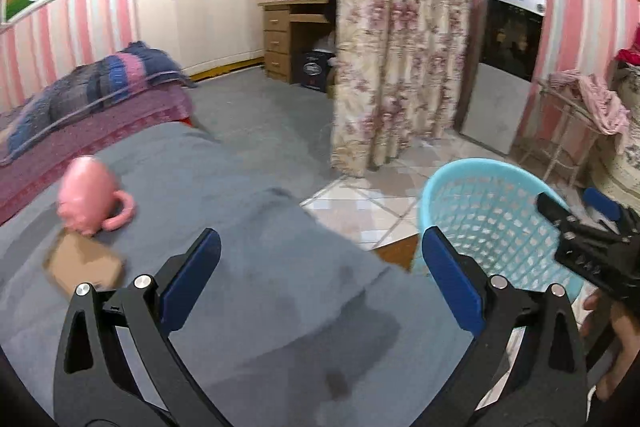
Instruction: Collect trash
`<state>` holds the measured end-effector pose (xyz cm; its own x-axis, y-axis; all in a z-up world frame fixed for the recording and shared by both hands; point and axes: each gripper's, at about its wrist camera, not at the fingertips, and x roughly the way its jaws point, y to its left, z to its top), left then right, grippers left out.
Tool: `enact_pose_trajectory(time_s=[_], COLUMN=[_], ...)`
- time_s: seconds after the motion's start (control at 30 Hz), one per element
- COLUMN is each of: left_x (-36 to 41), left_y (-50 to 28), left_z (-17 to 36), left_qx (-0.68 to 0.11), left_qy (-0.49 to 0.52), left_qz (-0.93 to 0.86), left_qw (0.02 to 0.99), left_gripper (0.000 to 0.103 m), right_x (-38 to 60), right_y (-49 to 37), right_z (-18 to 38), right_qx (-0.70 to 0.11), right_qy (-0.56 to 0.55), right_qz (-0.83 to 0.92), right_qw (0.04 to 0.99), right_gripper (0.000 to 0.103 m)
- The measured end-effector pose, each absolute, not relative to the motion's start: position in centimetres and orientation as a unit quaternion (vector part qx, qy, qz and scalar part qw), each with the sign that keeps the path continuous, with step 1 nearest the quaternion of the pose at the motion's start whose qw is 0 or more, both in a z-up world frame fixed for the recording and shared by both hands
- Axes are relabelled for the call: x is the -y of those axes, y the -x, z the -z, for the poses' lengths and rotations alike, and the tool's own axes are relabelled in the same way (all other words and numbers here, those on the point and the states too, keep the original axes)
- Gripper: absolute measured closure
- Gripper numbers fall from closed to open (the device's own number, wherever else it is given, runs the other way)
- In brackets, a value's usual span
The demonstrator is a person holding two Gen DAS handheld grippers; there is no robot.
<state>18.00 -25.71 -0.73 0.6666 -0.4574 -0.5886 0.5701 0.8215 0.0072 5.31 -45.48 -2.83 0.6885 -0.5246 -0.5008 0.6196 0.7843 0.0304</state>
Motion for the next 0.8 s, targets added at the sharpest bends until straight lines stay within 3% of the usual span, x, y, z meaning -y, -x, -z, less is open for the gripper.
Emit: enact_pose_trajectory(time_s=[0.5, 0.8], left_x=[12.1, 5.6], left_y=[-7.3, -2.7], left_z=[-1.2, -0.7], left_qx=[-0.266, -0.267], left_qy=[-0.089, -0.066], left_qz=[0.176, 0.117], left_qw=[0.944, 0.954], left_gripper=[0.005, 0.005], right_x=[32.1, 25.7], right_y=[0.3, 2.2], right_z=[-1.7, -1.8], right_qx=[-0.191, -0.207], right_qy=[-0.072, -0.057], right_qz=[0.208, 0.155], right_qw=[0.956, 0.964], right_gripper=[0.005, 0.005])
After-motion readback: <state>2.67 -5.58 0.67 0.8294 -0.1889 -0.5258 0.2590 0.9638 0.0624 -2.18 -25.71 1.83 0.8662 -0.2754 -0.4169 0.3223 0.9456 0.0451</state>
